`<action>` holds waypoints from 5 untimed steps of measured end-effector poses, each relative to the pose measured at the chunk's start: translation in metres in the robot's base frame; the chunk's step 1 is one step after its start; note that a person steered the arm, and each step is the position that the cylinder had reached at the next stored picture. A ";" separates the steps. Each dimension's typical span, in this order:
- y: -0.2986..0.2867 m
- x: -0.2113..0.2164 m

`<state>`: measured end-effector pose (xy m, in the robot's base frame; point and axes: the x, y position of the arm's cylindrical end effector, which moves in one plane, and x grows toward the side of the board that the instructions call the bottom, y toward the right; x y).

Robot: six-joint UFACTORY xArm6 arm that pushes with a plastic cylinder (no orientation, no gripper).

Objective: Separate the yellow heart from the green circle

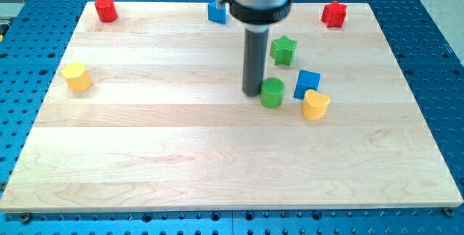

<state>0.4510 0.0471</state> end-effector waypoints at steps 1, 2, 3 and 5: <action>0.055 0.033; 0.071 0.048; 0.078 0.008; 0.154 0.073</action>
<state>0.5239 0.2009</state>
